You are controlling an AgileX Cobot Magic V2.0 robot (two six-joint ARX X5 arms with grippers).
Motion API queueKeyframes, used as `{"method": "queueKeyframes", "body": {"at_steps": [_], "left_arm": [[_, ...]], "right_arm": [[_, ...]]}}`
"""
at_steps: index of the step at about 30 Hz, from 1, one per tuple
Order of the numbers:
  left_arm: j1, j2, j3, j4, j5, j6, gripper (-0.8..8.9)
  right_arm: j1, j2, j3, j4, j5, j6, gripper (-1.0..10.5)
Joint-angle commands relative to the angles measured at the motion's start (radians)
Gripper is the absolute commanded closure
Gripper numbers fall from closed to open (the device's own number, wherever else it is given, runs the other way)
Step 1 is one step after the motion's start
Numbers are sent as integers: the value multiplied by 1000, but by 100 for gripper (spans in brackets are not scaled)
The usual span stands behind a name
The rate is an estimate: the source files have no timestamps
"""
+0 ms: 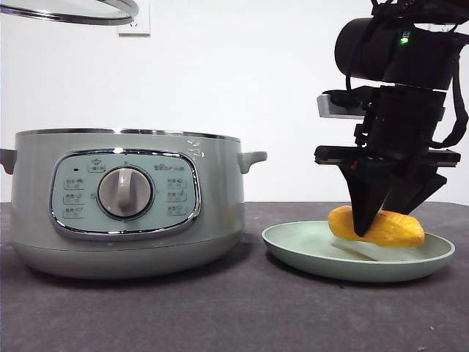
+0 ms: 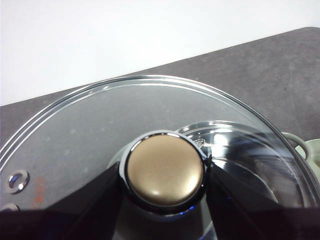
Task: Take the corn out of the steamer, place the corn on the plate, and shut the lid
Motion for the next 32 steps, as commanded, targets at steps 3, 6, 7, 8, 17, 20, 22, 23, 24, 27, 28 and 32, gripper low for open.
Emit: {"method": "queueKeyframes", "body": {"at_steps": [3,6,7,8,17,20,22,23,24,27,28,32], "left_arm": [[0,3,11,64,16,-22,822],[0,25,11,63,58,-28,822],[0,37,11,63,73,-29,822],[0,46,11,64,83,-30,822],[0,175,11,121,146,-51,822],[0,222,11,161,154,-55,822],[-1,254,11,190,187,-62,822],[-1,271,11,204,201,-68,822],[-3,285,11,214,209,-74,822],[-7,336,11,252,223,-82,822],[-7,352,11,262,222,-84,822],[-19,411,11,287,222,-85,822]], "right_arm": [[-3,9,-10,0,-2,-6,679],[-3,9,-10,6,0,-5,568],[-4,8,-10,6,0,-5,568],[-4,4,-10,3,0,-5,568],[-4,-130,-10,-68,-1,23,569],[-4,-197,-10,-97,1,22,569],[-5,-241,-10,-110,3,22,569],[-5,-264,-10,-115,4,22,569],[-5,-282,-10,-117,4,23,569],[-5,-337,-10,-122,6,23,569],[-5,-352,-10,-122,6,23,569],[-5,-394,-10,-128,9,22,569]]}}
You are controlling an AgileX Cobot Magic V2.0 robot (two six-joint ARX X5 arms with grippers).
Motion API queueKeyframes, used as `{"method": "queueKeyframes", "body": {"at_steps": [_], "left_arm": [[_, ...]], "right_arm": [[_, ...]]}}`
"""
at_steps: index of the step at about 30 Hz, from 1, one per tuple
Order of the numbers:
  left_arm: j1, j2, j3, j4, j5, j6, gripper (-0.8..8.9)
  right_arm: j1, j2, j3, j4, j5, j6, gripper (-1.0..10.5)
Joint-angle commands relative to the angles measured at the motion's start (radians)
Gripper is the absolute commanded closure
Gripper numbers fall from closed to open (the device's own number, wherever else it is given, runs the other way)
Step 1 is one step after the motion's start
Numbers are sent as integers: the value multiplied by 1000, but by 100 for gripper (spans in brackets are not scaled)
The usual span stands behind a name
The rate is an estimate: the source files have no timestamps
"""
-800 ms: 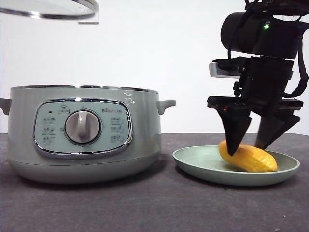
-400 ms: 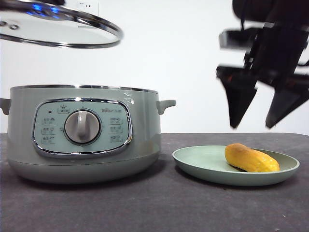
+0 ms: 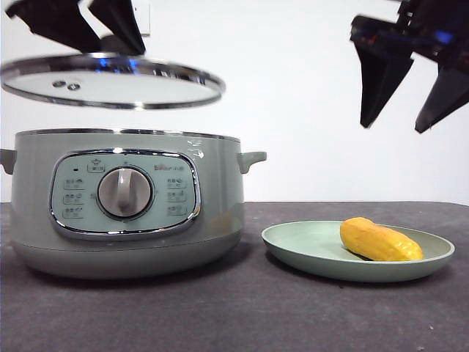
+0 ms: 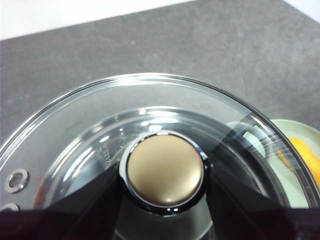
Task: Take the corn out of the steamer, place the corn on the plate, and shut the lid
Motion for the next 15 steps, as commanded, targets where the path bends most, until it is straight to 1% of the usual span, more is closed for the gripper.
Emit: {"method": "queueKeyframes", "body": {"at_steps": [1,9,15], "left_arm": [[-13,26,11,56,2,-10,822],[-17,119,11,59,0,-10,822],[-30,125,10,13,2,-10,822]], "right_arm": [[-1,-16,-8,-3,6,10,569],[-27,-23,-8,-3,6,10,570],[-27,-23,-8,-2,6,10,570]]}}
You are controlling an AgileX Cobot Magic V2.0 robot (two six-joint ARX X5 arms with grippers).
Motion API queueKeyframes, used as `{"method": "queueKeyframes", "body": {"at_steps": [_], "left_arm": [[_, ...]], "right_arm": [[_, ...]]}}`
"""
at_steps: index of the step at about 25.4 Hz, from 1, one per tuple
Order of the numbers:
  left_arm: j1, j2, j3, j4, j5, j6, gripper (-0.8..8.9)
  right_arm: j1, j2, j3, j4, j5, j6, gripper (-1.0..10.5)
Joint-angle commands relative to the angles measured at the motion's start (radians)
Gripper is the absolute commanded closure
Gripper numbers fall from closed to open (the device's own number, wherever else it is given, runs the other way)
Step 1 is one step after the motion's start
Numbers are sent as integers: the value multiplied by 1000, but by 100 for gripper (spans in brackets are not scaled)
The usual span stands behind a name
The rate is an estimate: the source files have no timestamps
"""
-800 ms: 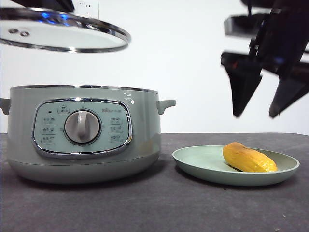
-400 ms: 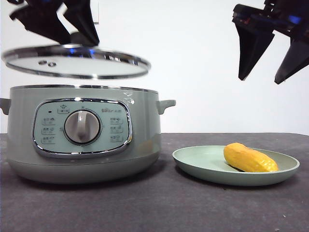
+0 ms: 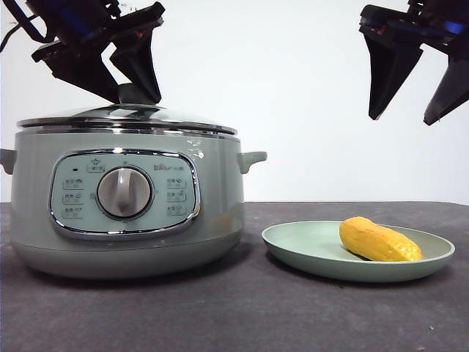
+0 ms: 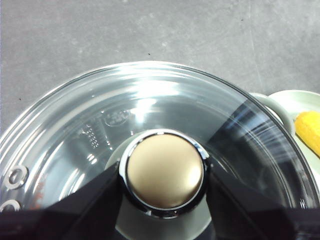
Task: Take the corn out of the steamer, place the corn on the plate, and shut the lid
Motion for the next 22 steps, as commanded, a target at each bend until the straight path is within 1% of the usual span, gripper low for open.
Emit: {"method": "queueKeyframes", "body": {"at_steps": [1,4,9,12,13,14,15,16,20,22], "left_arm": [[-7,-1,10,-6,6,-10,822],[-7,-1,10,-31,7,-10,822],[-7,-1,10,-31,5,-8,822],[-7,-1,10,-30,0,-3,800],[-7,-1,10,-30,-1,-3,713],[-6,-1,10,-30,0,-3,567],[-6,-1,10,-31,0,-3,466],[-6,-1,10,-31,1,-3,423],[-6,-4,10,-10,1,-7,423],[-7,-33,10,-15,2,-8,423]], "right_arm": [[-1,1,-8,2,2,10,570],[-1,1,-8,2,3,10,570],[-1,1,-8,2,2,10,570],[-1,2,-8,2,2,10,570],[-1,1,-8,2,2,10,570],[-1,2,-8,2,2,10,570],[-1,2,-8,2,2,10,570],[-1,2,-8,2,2,10,570],[-1,1,-8,6,2,8,570],[-1,-4,-8,10,2,-4,571]]}}
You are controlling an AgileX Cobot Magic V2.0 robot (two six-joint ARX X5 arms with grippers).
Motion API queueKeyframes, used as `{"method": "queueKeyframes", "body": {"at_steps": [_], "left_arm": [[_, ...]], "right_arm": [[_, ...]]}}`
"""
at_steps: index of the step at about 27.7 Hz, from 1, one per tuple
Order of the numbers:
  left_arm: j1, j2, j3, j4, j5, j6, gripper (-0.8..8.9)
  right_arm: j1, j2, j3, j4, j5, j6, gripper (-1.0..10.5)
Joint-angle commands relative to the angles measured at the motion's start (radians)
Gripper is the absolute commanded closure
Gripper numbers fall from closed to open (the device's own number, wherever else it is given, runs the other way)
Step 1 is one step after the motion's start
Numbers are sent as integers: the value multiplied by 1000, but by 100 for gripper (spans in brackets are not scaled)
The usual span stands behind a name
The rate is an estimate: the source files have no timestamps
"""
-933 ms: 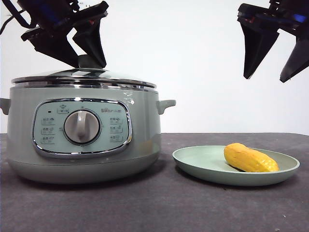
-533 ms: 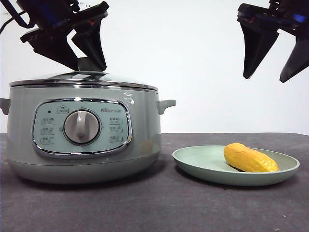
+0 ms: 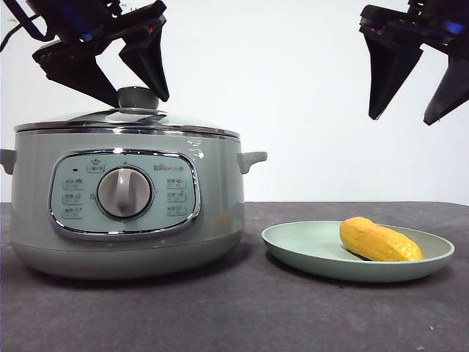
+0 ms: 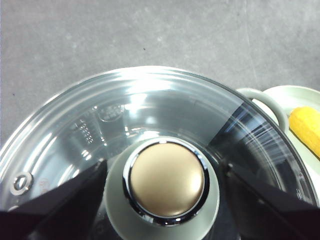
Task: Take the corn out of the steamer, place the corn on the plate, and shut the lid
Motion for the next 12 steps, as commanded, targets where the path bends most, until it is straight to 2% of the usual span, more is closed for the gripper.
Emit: {"method": "queueKeyframes", "body": {"at_steps": [1,5,6,8,9,10,12], "left_arm": [[0,-51,8,-11,-1,-1,424],[-1,-190,8,-116,1,0,445],[-1,-225,8,-156,0,1,502],[-1,-292,8,-226,0,23,805],[-1,-321,6,-252,-6,41,818],[-1,-347,1,-261,-28,58,822],[-7,-398,-29,-257,-86,60,822]], "right_arm": [[-1,-10,-8,4,2,-11,572],[-1,-91,-8,-3,-2,-16,576],[0,-119,-8,-3,-2,-16,624],[0,-175,-8,-3,-1,-16,841],[0,-204,-10,-2,-1,-16,926],[0,-234,-15,4,-1,-18,962],[1,-310,-61,61,-1,-18,959]]}}
